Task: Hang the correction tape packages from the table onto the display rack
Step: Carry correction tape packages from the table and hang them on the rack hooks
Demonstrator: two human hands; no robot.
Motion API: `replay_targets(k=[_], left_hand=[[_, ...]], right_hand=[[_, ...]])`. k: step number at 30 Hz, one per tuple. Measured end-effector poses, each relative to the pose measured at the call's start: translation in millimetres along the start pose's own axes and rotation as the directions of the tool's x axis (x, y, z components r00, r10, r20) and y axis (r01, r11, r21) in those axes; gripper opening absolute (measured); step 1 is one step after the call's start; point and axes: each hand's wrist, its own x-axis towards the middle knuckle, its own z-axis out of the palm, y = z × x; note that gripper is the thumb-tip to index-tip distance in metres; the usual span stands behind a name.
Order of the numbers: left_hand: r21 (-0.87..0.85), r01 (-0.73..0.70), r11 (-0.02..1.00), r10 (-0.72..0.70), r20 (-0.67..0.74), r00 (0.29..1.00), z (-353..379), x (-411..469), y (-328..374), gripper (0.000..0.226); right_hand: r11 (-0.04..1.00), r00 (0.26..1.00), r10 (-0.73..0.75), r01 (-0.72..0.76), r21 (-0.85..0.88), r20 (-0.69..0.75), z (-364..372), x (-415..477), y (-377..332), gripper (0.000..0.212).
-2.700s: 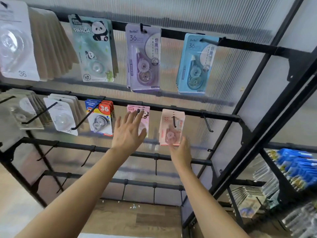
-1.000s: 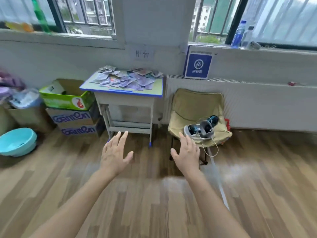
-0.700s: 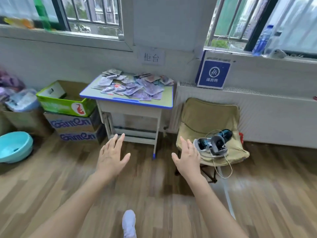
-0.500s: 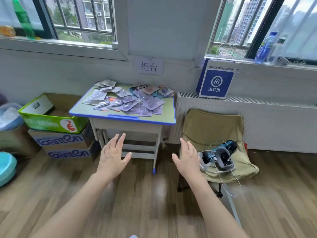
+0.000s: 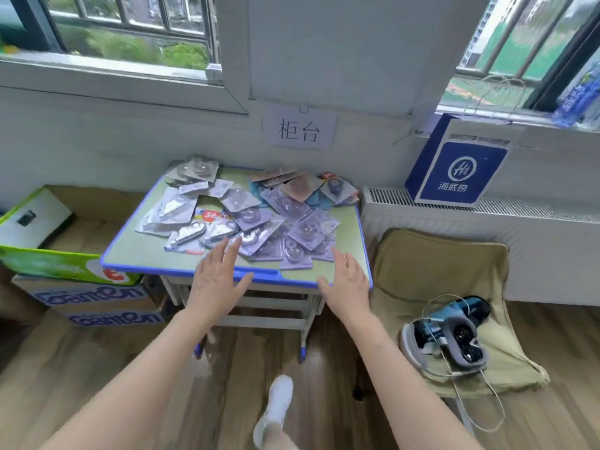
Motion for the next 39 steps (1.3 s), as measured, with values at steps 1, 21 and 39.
replay_targets(k=[1, 21, 39], left_hand=[[-0.003, 0.0, 1.0, 0.0, -0.01, 1.0, 1, 20, -5, 0.069], [0.024, -0.092, 0.995, 0.083, 0.253, 0.964, 54, 310, -48, 0.069], [-0.11, -0.195, 0.975, 0.223, 0.573, 0.789, 102, 480, -59, 0.102]], right_hand=[[1.0, 1.0, 0.002, -0.002, 0.001, 0.005, 4, 20, -4, 0.069], [0.946, 0.935, 0.318, -0.301, -0.122, 0.159, 103, 253, -26, 0.076], [0.922, 0.946, 0.324, -0.322, -0.215, -0.027, 109, 261, -33, 0.066]])
